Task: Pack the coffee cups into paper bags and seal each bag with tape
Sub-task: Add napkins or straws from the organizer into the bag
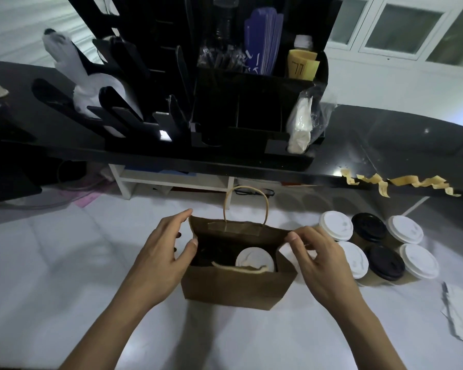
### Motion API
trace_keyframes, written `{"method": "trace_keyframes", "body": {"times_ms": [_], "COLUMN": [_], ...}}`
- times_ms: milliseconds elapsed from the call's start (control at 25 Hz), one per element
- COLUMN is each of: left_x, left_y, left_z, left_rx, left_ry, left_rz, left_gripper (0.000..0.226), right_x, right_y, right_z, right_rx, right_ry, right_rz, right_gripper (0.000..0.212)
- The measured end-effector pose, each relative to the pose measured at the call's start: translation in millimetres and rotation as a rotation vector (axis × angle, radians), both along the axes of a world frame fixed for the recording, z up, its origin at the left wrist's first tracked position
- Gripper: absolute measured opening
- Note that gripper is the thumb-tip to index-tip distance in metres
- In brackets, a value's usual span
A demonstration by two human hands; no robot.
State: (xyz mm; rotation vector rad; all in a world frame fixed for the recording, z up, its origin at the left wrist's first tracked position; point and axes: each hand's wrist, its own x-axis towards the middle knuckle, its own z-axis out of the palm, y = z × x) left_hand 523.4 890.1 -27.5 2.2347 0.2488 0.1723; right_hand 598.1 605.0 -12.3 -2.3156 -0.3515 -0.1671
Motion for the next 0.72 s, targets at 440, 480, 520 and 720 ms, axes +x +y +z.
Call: {"method": "trace_keyframes", "body": {"times_ms": [440, 480, 520, 720], "left_x": [43.4, 49.2, 54.9, 86.3], "left_y": [-5.1, -3.3, -2.3, 0.2], "left_z": [89.4, 98.0, 105.4, 140.5], "left_rx": [0.083, 0.073, 0.062, 0.078], "left_ry": [-0.247, -0.27, -0.287, -0.382], "left_rz": [-0.086, -0.095, -0.099, -0.075], "left_gripper": [0.037, 0.038, 0.038, 0.032], "right_x": [45.4, 51.7, 57.4, 92.3], "right_y": [33.3, 38.4, 42.7, 65.3], "right_z": [85.3, 94.1, 101.4, 134.8], "right_rx": [0.094, 0.11, 0.125, 0.155], "right_ry": [-0.167, -0.184, -0.198, -0.239], "right_rz": [0.111, 0.13, 0.145, 0.202], "right_gripper": [0.01, 0.009, 0.009, 0.009]}}
